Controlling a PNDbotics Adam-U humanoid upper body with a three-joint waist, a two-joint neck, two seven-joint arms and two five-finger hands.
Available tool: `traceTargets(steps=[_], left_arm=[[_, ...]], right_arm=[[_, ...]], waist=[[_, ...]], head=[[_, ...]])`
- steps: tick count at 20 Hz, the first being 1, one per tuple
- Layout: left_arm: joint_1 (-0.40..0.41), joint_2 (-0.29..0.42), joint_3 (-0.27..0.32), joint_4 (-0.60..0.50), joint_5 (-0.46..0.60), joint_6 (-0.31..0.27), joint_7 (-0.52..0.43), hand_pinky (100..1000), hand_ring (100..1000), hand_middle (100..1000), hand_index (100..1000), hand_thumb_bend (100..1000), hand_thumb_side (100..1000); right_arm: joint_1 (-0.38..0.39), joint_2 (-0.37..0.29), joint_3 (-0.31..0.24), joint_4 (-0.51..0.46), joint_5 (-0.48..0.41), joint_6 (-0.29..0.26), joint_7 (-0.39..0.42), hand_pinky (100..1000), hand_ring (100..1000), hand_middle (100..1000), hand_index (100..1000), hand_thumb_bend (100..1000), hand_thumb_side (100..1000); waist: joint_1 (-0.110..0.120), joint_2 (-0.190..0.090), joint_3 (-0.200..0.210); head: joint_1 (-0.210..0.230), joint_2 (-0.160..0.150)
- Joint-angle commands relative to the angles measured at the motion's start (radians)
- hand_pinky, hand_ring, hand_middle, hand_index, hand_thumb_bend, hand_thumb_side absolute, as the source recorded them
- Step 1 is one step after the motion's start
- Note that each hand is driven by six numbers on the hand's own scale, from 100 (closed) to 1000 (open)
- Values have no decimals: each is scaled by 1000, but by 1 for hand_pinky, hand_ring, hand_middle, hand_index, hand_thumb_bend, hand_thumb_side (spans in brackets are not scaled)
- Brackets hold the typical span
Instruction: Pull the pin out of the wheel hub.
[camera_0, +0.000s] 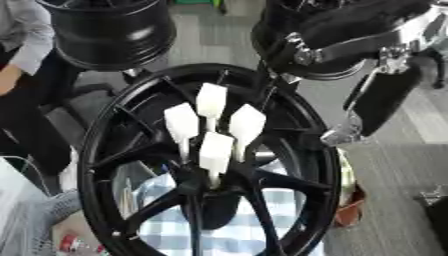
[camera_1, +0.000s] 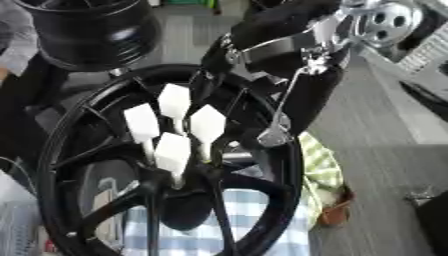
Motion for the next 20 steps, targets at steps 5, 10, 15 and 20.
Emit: traceTargets(steps=[5,10,15,20], left_arm=[[-15,17,-2,-17,9,-1,-10,741,835,753,904,417,707],[-15,16,-4,-17,7,-1,-13,741,836,752,903,414,710],[-18,14,-5,-17,8,-3,-15,741,836,750,900,411,711],[-20,13,-6,-17,7,-5,-17,741,836,748,897,408,713]], right_arm=[[-23,18,7,-6,78,22,-21,866,850,812,862,370,285],[-34,41,12,-6,120,44,-28,866,849,813,863,375,284],[-48,61,16,-6,143,65,-28,866,850,816,862,376,278],[-48,79,21,-3,184,77,-29,865,850,813,856,376,258]], waist=[[5,-2,1],[5,4,2],[3,10,5],[2,16,10]], head=[[-6,-23],[-10,-30],[-5,-33],[-9,-43]])
